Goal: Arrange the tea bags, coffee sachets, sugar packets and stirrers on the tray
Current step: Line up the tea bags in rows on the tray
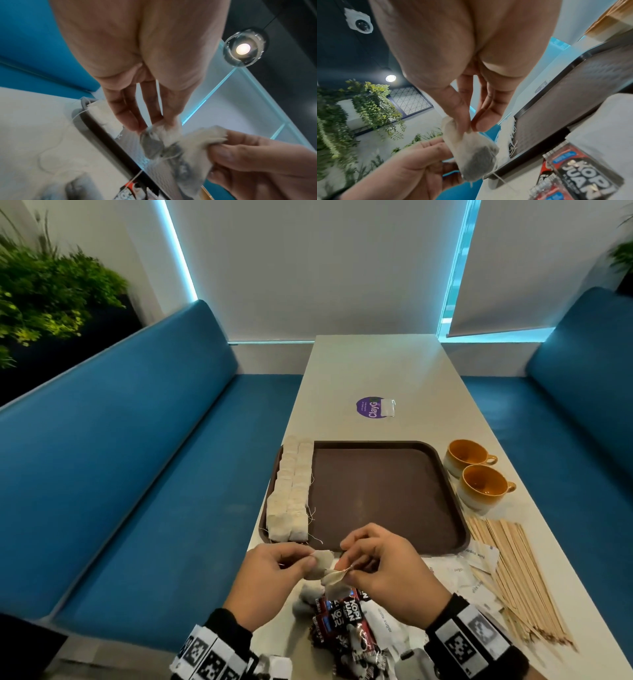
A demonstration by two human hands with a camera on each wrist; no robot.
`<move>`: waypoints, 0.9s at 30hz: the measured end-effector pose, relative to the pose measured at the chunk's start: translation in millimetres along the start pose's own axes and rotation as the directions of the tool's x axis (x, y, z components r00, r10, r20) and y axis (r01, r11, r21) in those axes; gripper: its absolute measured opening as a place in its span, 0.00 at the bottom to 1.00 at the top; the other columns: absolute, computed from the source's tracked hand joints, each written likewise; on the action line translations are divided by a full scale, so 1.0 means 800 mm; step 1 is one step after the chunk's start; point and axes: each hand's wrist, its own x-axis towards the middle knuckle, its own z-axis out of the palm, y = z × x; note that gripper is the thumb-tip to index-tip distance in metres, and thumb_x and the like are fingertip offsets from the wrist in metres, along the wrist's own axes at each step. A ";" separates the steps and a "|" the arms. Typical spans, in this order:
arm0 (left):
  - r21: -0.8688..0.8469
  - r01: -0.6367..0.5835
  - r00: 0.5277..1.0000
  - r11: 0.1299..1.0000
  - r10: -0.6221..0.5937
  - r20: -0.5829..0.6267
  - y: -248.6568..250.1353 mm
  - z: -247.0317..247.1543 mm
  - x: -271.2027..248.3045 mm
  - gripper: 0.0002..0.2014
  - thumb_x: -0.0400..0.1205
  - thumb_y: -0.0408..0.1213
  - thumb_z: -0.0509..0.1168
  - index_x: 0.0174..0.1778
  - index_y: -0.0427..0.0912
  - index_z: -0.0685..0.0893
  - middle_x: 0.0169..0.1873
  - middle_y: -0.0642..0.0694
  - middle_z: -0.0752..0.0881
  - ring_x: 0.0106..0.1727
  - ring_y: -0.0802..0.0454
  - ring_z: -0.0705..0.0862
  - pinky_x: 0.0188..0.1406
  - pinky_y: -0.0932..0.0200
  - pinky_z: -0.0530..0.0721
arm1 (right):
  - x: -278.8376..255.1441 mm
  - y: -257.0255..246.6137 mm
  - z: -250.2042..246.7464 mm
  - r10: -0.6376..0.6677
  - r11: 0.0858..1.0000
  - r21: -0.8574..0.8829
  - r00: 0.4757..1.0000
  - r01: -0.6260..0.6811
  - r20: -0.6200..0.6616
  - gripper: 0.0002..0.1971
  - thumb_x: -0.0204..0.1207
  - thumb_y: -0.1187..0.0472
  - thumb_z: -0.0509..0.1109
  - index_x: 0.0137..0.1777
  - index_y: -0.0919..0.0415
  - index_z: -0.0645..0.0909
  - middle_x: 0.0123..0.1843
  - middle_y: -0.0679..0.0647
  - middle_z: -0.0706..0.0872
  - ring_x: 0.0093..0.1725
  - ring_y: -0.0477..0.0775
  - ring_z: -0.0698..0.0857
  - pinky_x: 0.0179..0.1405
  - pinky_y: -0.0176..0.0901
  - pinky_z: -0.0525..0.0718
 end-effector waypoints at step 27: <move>0.629 -0.064 0.986 0.775 -0.049 0.160 -0.041 0.054 0.040 0.11 0.82 0.39 0.70 0.59 0.53 0.83 0.57 0.53 0.75 0.60 0.53 0.77 0.64 0.61 0.78 | -0.010 0.016 -0.025 0.111 0.994 0.015 0.987 -0.110 -0.117 0.12 0.76 0.67 0.79 0.45 0.46 0.93 0.42 0.38 0.93 0.44 0.40 0.90 0.47 0.33 0.87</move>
